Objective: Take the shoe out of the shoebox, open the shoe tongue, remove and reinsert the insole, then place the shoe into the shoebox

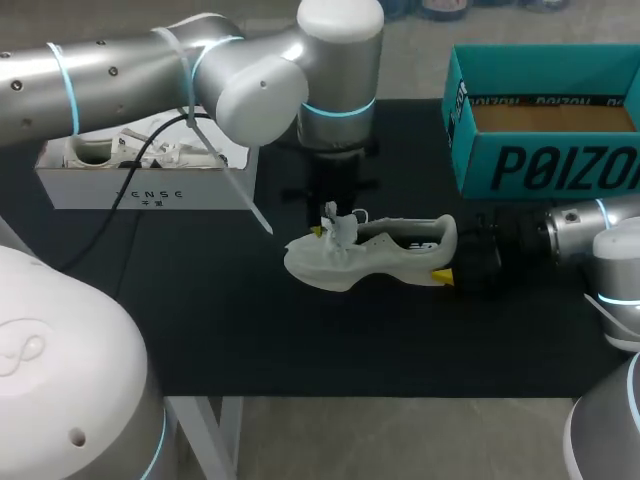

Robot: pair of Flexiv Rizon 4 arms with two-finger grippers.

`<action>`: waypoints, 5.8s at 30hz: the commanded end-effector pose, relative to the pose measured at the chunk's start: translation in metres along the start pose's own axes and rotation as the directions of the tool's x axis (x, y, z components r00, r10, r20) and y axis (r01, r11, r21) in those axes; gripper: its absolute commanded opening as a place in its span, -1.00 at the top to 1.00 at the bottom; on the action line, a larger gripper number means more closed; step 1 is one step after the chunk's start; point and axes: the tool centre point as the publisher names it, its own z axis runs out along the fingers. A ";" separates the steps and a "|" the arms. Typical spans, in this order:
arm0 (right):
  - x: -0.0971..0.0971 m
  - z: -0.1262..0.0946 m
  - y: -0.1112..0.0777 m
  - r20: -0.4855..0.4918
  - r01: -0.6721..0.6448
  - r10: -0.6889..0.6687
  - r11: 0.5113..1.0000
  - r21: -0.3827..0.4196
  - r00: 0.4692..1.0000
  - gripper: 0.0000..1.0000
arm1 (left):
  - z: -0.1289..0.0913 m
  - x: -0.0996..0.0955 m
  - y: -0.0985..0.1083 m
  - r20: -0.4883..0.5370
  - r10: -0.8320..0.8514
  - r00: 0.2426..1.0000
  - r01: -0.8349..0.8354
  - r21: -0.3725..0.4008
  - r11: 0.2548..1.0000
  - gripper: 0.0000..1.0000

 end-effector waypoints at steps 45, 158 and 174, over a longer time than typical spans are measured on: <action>0.000 0.001 -0.005 0.001 0.000 0.000 1.000 0.001 1.000 1.00 | -0.058 -0.001 0.071 0.123 0.961 -0.249 -0.968 -0.007 -0.250 -1.00; 0.000 0.001 -0.005 0.001 0.000 0.000 1.000 0.001 1.000 1.00 | 0.089 0.104 -0.002 0.424 0.887 -0.183 -0.981 -0.017 -0.194 1.00; 0.000 0.001 -0.005 0.001 0.000 0.000 1.000 0.001 1.000 1.00 | 0.046 0.097 0.006 0.462 0.872 -0.162 -0.980 0.028 -0.197 1.00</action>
